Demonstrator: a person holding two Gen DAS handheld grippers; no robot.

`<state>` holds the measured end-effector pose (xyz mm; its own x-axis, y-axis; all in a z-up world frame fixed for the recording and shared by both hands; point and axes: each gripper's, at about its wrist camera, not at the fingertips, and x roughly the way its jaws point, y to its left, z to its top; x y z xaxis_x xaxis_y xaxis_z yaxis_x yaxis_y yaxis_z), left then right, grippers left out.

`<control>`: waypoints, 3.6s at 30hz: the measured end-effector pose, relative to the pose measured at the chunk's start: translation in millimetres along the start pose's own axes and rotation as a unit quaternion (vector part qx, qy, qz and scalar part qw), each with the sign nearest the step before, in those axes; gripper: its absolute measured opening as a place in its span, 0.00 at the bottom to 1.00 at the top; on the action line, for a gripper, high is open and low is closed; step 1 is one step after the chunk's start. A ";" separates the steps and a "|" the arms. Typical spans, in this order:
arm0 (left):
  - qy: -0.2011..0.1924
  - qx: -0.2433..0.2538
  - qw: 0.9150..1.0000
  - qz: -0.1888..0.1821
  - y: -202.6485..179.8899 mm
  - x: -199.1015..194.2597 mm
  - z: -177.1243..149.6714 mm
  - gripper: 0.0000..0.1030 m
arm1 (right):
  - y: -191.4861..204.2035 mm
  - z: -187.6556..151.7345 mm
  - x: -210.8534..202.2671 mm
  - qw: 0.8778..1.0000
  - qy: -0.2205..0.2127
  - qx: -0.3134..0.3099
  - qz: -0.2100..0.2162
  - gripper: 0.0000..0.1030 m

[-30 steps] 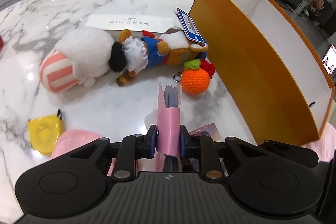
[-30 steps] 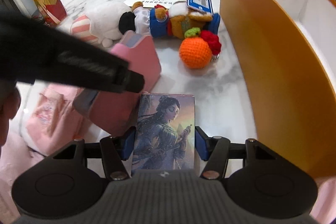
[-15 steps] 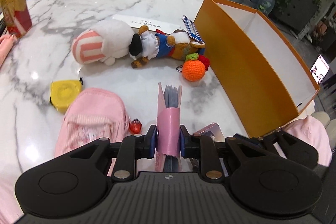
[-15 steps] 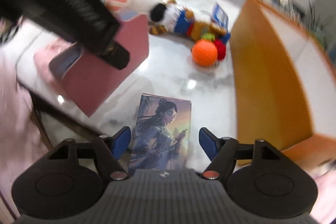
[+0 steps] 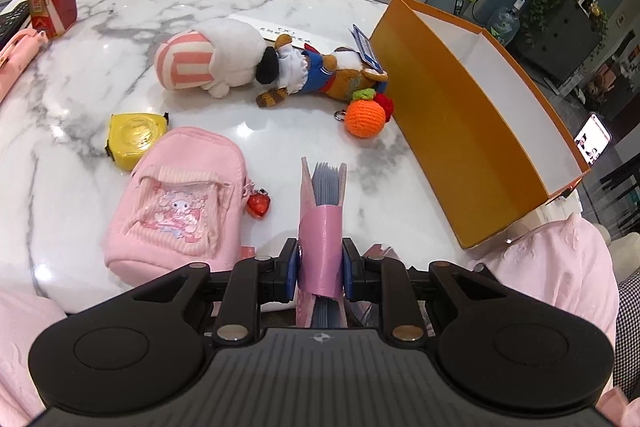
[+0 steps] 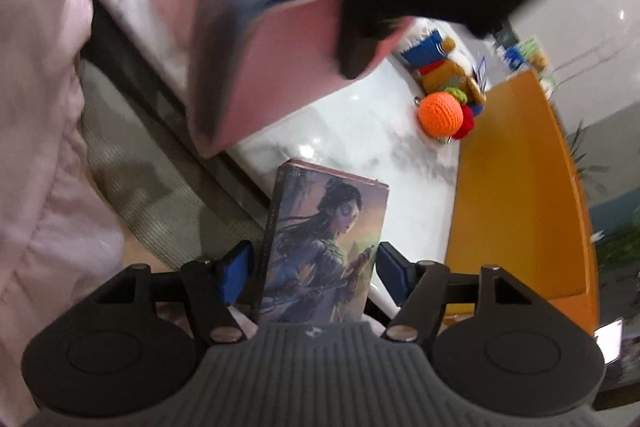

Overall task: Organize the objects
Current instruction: 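Grasp the photo card box with the right gripper and lift it, then carry the pink card holder and photo card box over the orange box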

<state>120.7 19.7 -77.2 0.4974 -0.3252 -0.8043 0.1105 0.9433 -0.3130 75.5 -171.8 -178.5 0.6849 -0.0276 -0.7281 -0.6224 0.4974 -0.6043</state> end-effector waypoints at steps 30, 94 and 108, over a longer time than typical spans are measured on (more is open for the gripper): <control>0.019 -0.018 0.999 -0.041 -5.9 16.2 10.4 0.24 | -165.5 -25.4 -0.9 0.890 0.021 0.385 0.244 0.23; -0.028 0.085 0.991 -0.103 -155.8 25.0 114.4 0.24 | -332.0 -96.5 6.5 0.825 -0.061 0.510 0.235 0.23; 0.059 -0.023 0.988 -0.140 -181.9 123.9 86.1 0.24 | -352.4 -129.8 35.6 0.859 0.040 0.475 0.186 0.23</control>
<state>236.2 -186.4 -76.4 0.3480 -0.5816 -0.7353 0.1898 0.8117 -0.5523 270.1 -460.6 -33.5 0.4540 0.2455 -0.8565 -0.1764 0.9670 0.1836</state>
